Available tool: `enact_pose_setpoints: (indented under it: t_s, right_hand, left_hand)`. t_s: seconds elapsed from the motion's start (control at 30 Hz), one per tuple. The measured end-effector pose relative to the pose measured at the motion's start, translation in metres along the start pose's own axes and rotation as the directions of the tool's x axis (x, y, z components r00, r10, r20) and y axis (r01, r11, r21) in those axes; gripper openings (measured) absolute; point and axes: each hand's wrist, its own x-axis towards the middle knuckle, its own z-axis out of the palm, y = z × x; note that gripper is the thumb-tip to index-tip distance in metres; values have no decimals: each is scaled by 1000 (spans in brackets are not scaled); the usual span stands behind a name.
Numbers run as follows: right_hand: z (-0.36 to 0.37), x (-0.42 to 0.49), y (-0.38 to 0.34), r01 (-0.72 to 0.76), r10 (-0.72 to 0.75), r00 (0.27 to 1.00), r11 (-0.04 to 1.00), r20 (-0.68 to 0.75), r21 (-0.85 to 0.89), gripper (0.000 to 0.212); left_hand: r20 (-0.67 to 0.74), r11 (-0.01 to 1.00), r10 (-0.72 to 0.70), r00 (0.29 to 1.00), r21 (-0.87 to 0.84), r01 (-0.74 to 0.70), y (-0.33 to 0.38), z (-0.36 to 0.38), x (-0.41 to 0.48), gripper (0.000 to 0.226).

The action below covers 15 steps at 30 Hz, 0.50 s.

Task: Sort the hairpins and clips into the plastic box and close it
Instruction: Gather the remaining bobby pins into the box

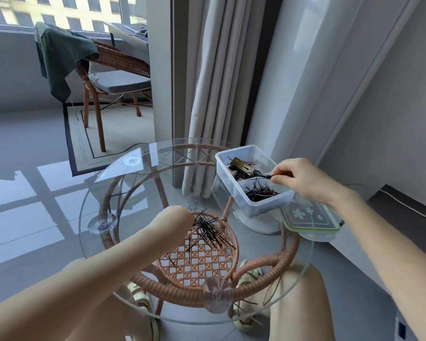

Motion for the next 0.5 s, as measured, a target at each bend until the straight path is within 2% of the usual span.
enact_pose_setpoints:
  t_s: [0.17,0.27,0.33,0.5]
  right_hand:
    - [6,30,12,11,50,972,965,228,-260,6]
    - [19,36,10,32,74,951,942,299,-334,8]
    - [20,33,9,36,69,957,935,281,-353,13]
    - [7,11,13,73,-61,997,932,44,-354,21]
  left_hand:
    - [-2,999,17,1000,-46,-17,-6,-5,-2,16]
    - [-30,985,52,998,-163,-57,-18,-11,-4,5]
    - [-19,960,64,998,-273,-67,-26,-14,-5,11]
    - [-23,875,12,1000,-484,-22,-42,-22,-2,10]
